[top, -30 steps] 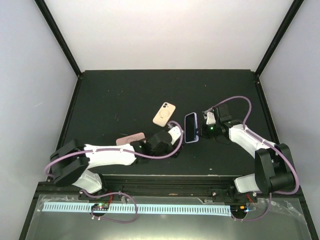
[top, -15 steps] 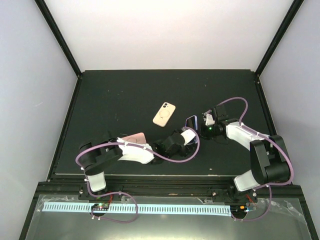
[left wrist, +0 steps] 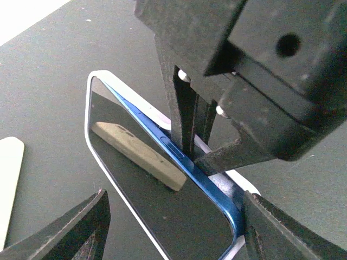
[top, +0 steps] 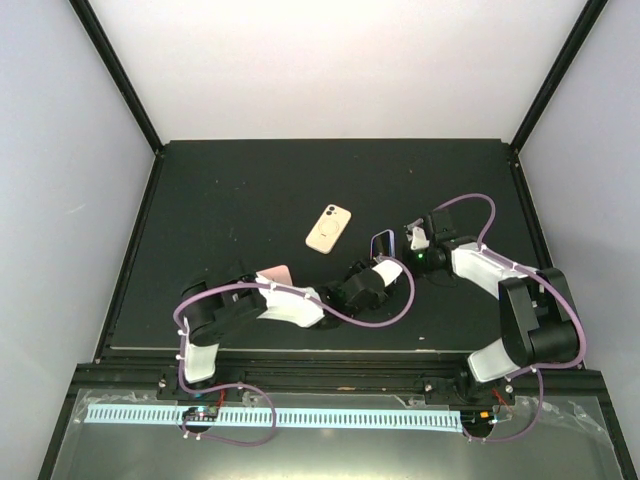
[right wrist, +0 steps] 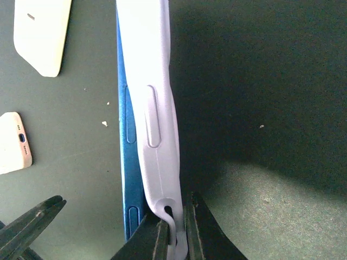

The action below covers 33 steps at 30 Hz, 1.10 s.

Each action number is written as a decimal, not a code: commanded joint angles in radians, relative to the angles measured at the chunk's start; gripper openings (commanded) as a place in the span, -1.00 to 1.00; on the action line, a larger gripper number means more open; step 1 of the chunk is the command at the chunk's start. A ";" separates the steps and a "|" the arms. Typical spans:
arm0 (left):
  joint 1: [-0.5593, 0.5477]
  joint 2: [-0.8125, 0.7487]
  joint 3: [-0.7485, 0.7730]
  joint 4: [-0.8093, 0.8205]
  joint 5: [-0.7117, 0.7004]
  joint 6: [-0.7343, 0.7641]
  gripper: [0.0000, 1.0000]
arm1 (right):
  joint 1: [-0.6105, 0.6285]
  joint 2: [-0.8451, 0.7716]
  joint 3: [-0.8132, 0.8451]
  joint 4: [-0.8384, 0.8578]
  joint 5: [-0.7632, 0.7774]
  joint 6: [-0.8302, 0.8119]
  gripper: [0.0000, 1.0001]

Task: Take the phone out of the phone case
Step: Remove the phone case from the phone.

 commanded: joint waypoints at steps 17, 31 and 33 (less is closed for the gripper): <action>-0.086 0.124 0.125 -0.030 -0.375 0.138 -0.68 | -0.021 -0.037 0.027 0.025 -0.082 0.003 -0.99; -0.085 -0.034 -0.081 0.221 -0.418 0.109 -0.97 | -0.022 -0.043 0.029 0.005 0.230 -0.085 -0.99; -0.082 -0.066 -0.125 0.263 -0.419 0.101 -0.97 | -0.022 -0.026 0.041 -0.002 0.263 -0.101 -0.99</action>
